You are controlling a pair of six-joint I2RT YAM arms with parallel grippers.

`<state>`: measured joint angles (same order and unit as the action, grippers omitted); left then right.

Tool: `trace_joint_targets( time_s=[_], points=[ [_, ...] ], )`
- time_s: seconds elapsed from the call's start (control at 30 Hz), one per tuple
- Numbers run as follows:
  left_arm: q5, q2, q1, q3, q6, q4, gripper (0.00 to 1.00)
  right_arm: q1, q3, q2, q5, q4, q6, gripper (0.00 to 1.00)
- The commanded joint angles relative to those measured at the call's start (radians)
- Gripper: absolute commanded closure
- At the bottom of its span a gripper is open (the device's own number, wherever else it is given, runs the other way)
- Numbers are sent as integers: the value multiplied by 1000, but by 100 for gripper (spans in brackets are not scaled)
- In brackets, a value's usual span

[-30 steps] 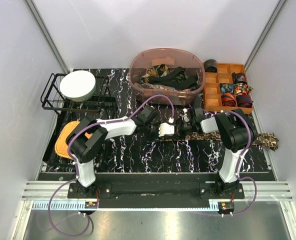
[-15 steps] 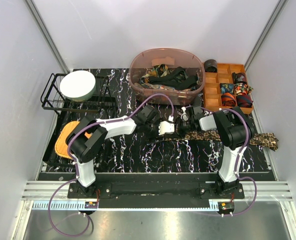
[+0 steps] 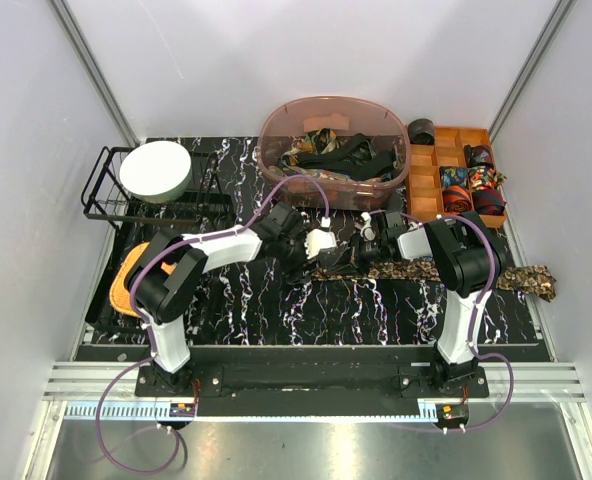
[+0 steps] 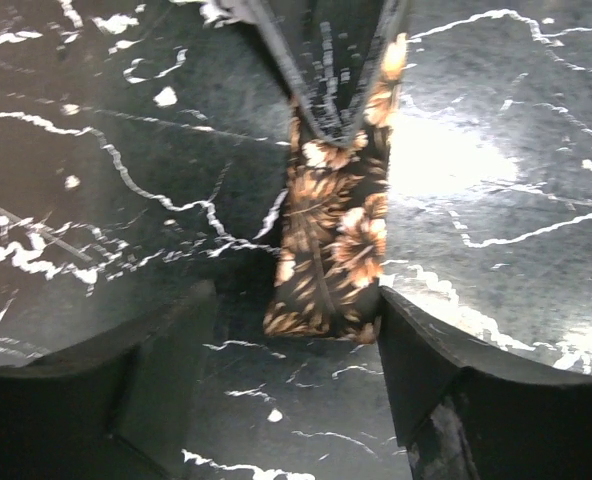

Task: Roll the ties
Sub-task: Roll the tie at the center of the board.

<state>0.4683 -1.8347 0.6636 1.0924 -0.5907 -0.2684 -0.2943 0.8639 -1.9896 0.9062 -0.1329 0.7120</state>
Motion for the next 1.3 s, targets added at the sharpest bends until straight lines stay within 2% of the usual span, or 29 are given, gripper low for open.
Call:
trace_joint_targets(
  time_s=[0.0, 0.2, 0.37, 0.47, 0.67, 0.83, 0.93, 1.03, 1.17, 1.27],
  points=[
    [79, 25, 5, 18, -6, -5, 34, 3, -8, -63, -116, 93, -13, 99],
    [141, 52, 8, 34, -17, 1, 44, 3, -5, -72, -118, 93, -11, 100],
    [116, 28, 19, 87, 12, -2, 56, 3, 3, -81, -125, 95, -14, 100],
    [96, 26, 19, 104, 6, -32, 56, 3, 1, -86, -133, 98, -16, 100],
    [55, 38, 11, 93, -21, -77, 46, 1, 7, -97, -139, 96, -14, 100],
    [16, 17, 5, 112, -40, -143, 33, 4, 11, -101, -139, 98, -14, 100],
    [13, 15, -1, 116, -44, -155, 32, 4, 9, -104, -139, 96, -14, 100],
    [7, 2, -1, 132, -52, -170, 36, 4, 9, -106, -138, 96, -13, 100],
    [35, 3, -1, 147, -54, -175, 53, 7, 9, -107, -138, 95, -11, 100],
    [82, 9, 2, 161, -34, -157, 57, 6, 9, -109, -135, 95, -13, 100]
  ],
)
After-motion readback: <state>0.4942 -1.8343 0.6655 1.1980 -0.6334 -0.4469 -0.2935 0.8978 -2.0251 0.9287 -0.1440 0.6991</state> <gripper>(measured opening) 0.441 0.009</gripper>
